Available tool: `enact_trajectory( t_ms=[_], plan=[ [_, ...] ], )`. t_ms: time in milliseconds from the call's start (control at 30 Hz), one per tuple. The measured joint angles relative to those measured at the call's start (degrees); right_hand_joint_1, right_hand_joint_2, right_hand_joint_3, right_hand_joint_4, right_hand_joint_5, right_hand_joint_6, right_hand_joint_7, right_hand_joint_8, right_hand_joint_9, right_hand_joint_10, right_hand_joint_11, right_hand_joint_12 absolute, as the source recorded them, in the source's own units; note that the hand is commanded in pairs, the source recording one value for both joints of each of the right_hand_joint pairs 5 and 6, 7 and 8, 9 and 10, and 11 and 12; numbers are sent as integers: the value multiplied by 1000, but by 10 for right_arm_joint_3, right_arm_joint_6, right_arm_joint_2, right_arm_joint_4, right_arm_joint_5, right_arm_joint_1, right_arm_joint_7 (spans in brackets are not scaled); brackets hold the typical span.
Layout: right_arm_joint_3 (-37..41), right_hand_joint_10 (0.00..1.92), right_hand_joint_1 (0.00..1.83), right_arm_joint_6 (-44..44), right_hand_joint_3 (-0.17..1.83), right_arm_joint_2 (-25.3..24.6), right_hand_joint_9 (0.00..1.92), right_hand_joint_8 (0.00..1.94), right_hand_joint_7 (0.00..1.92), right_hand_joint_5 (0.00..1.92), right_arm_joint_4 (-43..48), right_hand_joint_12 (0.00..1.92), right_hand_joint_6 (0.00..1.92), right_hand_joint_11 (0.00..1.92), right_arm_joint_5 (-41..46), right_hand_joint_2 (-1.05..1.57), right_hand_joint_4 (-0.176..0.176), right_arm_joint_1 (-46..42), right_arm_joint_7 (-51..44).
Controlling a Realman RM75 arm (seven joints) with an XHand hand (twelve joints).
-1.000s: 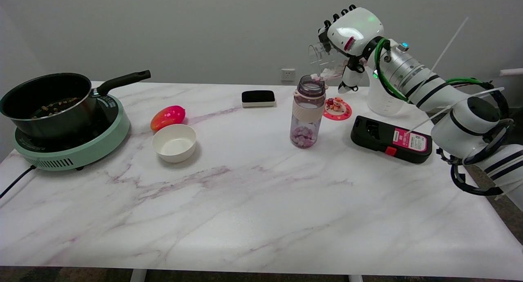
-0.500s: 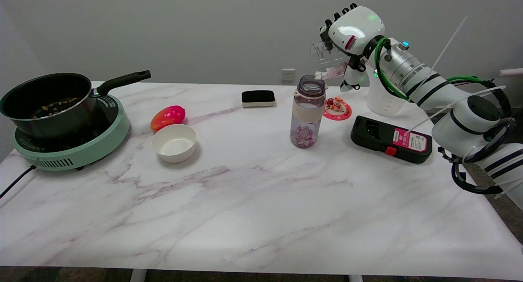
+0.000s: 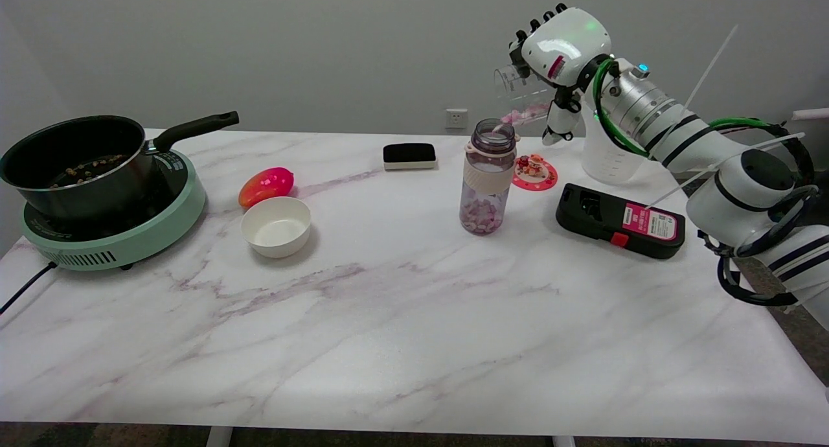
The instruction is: Pour the contents of the measuring cup into the bottle.
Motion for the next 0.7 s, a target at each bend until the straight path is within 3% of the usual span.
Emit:
enact_trajectory(
  t_ms=[700],
  plan=[
    [-3,1700,1186,4,397,6,1700,1920,1920,1920,-2,1391,1920,1391,-18,1560,0,7,3]
  ],
)
